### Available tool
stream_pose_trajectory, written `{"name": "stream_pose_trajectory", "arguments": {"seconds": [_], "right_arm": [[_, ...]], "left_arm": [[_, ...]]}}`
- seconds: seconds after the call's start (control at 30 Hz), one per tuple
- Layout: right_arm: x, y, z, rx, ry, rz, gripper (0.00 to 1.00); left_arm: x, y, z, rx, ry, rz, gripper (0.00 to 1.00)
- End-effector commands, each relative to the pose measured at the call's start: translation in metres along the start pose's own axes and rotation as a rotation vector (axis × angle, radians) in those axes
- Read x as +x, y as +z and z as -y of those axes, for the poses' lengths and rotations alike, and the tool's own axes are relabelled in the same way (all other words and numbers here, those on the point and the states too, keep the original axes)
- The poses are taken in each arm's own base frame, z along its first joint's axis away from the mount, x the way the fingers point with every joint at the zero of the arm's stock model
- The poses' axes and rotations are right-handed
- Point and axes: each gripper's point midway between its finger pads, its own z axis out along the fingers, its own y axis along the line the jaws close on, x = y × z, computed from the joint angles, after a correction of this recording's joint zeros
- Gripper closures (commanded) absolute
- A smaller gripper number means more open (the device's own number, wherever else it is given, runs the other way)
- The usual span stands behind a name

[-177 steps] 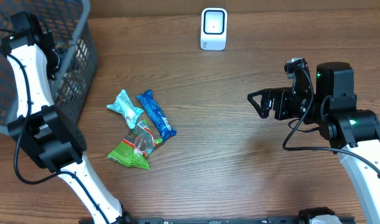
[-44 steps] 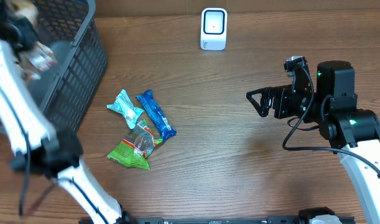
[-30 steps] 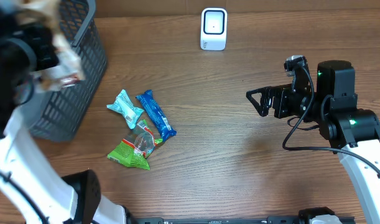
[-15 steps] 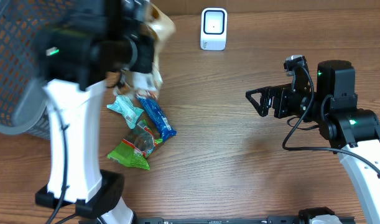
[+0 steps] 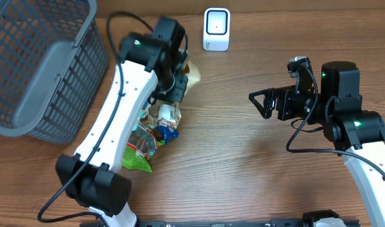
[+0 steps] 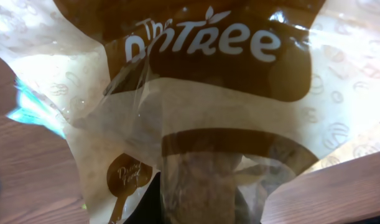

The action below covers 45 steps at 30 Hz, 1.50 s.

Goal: Scan the item barcode
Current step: 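Lift the Nutree bag out and set it right of the blue bar, then withdraw the left gripper and park it above the basket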

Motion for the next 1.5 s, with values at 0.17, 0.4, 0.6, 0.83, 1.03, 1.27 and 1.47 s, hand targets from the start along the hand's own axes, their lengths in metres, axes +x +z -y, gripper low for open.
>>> {"name": "stream_pose_trajectory", "arguments": {"seconds": [0.17,0.4,0.6,0.83,1.03,1.27,1.47], "right_arm": [[-0.008,-0.004,-0.008,-0.015,-0.020,0.021,0.00],[-0.008,-0.004,-0.008,-0.015,-0.019,0.020,0.00],[-0.008,-0.004,-0.008,-0.015,-0.019,0.020,0.00],[-0.008,-0.004,-0.008,-0.015,-0.020,0.021,0.00],[-0.008,-0.004,-0.008,-0.016,-0.020,0.021,0.00],[-0.008,-0.004,-0.008,-0.015,-0.019,0.019,0.00],[-0.007,-0.004,-0.007,-0.014,-0.016,0.015,0.00]], "left_arm": [[0.034,0.073,-0.012,-0.036,-0.062,-0.122,0.96],[0.062,0.102,-0.038,-0.096,-0.188,-0.198,0.96],[0.068,0.106,-0.046,-0.125,-0.209,-0.215,0.63],[0.033,0.056,-0.045,-0.113,-0.193,-0.123,0.36],[-0.024,-0.042,-0.062,-0.208,-0.071,0.136,0.30],[-0.051,-0.109,-0.147,-0.601,-0.047,0.293,0.18],[-0.044,-0.101,-0.217,-0.625,-0.161,0.264,0.23]]}}
